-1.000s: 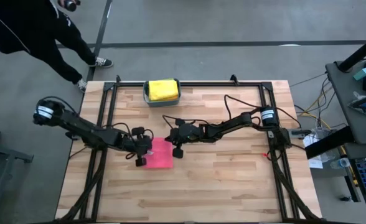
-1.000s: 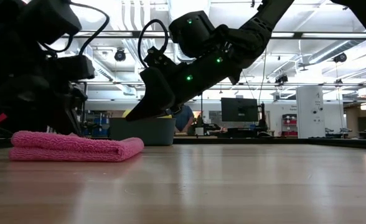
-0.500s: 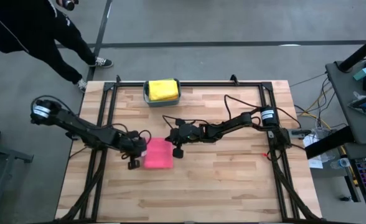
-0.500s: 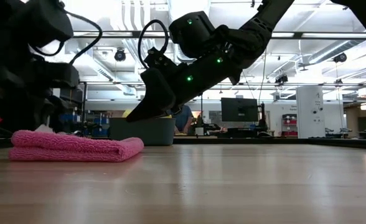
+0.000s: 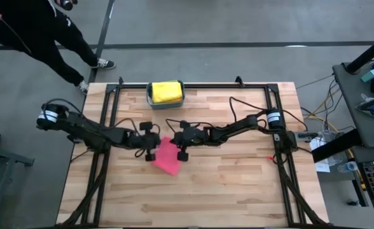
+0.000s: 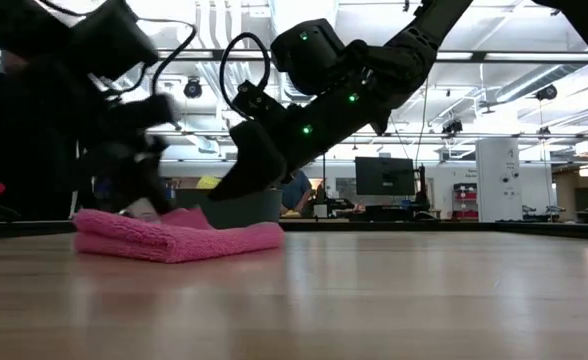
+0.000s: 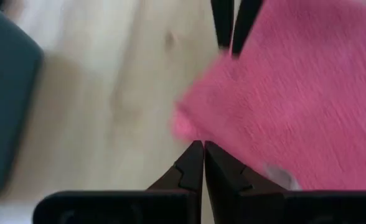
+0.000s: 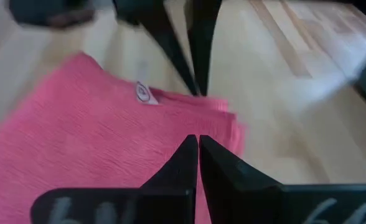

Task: Fold microfiber towels
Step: Fold the pink towel

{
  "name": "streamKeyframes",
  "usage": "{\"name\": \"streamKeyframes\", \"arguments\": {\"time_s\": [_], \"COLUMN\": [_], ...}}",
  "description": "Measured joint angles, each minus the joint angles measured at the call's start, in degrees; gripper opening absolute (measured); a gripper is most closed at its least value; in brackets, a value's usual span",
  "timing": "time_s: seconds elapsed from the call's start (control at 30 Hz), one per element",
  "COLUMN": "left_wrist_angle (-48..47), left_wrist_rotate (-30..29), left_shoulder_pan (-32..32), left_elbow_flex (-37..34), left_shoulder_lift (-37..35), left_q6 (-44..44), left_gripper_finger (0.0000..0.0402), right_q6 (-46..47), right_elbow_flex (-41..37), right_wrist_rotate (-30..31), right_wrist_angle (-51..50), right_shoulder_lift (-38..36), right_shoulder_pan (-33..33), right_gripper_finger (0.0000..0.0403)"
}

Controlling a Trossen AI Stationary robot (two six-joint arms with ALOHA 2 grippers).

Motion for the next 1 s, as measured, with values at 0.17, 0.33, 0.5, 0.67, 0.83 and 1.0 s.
{"name": "streamKeyframes", "arguments": {"time_s": [0.17,0.33,0.5,0.67,0.83,1.0], "left_wrist_angle": [-7.27,-13.25,-14.11,-14.05,-13.93,-13.22], "left_wrist_rotate": [0.04,7.66,22.14,33.70,37.30,31.48], "left_shoulder_pan": [1.10,0.04,-1.31,-3.04,-8.16,-14.11], "left_elbow_flex": [4.20,6.06,6.05,6.02,5.95,5.85], "left_shoulder_lift": [-2.18,-5.21,-6.74,-6.78,-6.71,-6.42], "left_q6": [1.86,-6.82,-21.81,-38.63,-52.76,-56.30], "left_gripper_finger": [0.0001,0.0001,0.0001,0.0001,0.0001,0.0001], "right_q6": [-1.75,-2.07,-0.78,1.24,1.75,0.80], "right_elbow_flex": [-0.05,-1.24,-1.56,-1.58,-1.56,-1.56], "right_wrist_rotate": [7.03,7.40,7.27,7.22,7.18,7.14], "right_wrist_angle": [-6.80,-10.74,-11.43,-11.59,-12.23,-12.83], "right_shoulder_lift": [-3.18,-5.64,-6.42,-6.29,-6.29,-6.29], "right_shoulder_pan": [0.02,0.02,0.00,-0.19,-0.37,-0.37], "right_gripper_finger": [0.0009,0.0009,0.0009,0.0009,0.0009,0.0009]}}
